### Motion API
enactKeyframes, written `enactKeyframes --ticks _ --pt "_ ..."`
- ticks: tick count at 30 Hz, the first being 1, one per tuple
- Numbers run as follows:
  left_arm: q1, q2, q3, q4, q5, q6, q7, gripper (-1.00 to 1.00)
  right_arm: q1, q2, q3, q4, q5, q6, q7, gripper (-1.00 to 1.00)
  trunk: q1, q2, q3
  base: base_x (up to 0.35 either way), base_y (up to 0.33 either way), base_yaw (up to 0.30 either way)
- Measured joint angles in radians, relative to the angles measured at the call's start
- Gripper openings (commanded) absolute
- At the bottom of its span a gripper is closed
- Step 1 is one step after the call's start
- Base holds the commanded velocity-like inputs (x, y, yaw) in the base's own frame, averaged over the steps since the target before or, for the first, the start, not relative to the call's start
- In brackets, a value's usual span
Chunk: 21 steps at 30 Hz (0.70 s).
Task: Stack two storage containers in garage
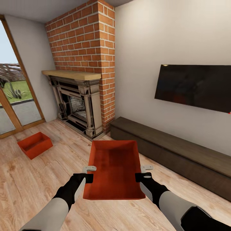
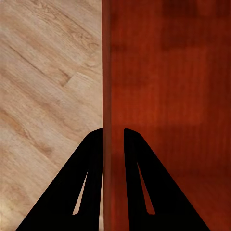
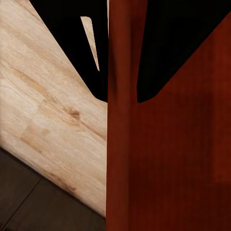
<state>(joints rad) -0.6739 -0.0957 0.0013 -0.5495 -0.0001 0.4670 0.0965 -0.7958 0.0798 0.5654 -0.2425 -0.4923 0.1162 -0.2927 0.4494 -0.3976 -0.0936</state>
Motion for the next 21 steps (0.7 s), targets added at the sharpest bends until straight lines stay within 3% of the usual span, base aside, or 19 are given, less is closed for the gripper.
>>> enactKeyframes --ticks 11,21 --pt "0.000 0.000 0.000 0.000 0.000 0.001 0.000 -1.00 0.000 0.001 -0.001 0.000 0.001 0.000 -0.001 -1.00 0.000 0.000 0.000 0.000 0.000 0.011" --pt "0.000 0.000 0.000 -0.001 0.000 0.003 0.001 -1.00 0.000 0.001 -0.001 0.001 0.001 0.002 -0.001 -1.00 0.000 0.000 0.000 0.000 0.000 0.249"
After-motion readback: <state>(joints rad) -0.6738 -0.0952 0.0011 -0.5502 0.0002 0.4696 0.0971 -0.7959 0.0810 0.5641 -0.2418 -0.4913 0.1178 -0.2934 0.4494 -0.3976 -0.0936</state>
